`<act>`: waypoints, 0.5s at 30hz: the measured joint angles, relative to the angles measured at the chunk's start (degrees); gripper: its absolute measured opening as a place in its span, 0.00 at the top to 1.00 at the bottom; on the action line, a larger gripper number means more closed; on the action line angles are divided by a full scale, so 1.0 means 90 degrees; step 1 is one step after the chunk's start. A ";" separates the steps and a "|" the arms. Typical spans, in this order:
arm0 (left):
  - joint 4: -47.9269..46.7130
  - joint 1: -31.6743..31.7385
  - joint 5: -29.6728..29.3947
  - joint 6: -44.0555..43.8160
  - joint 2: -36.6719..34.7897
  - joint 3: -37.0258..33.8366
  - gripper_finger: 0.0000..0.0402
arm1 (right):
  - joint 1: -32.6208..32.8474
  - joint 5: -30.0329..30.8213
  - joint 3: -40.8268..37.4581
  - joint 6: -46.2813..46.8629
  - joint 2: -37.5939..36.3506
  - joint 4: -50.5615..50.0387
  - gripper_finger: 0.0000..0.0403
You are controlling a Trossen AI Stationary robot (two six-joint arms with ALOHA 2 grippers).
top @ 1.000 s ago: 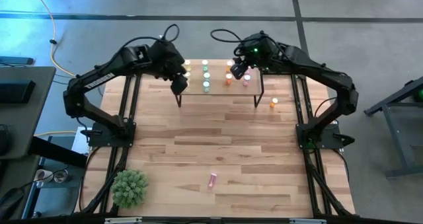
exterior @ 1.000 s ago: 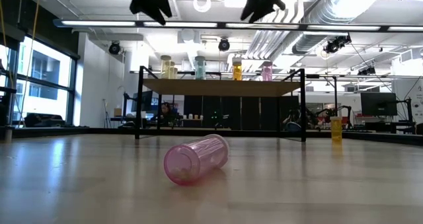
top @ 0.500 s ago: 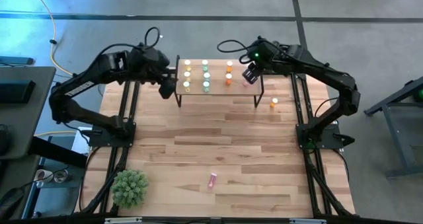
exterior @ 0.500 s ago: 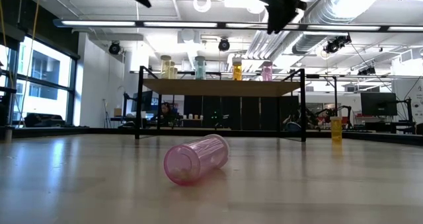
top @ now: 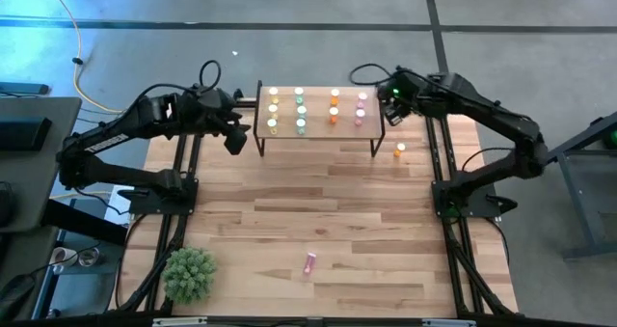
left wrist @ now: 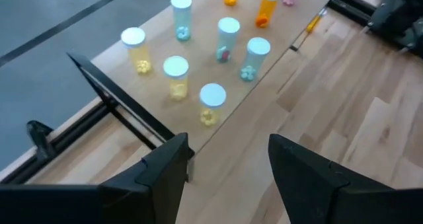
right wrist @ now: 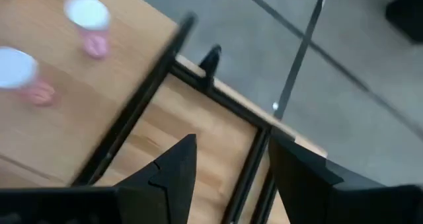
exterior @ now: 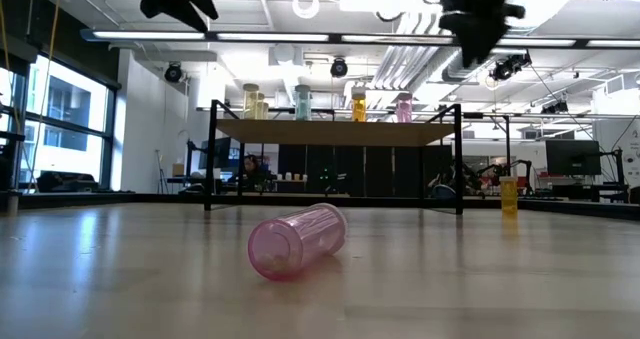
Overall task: Pick and place medicine bottles onto shelf by color
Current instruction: Put the orange pill bottle on the shelf aligned with the other orange pill bottles
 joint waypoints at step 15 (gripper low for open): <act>0.0186 0.0005 0.0104 0.0149 -0.0053 -0.0058 0.51 | -0.0845 -0.1283 -0.2340 0.2345 -0.1871 0.1156 0.56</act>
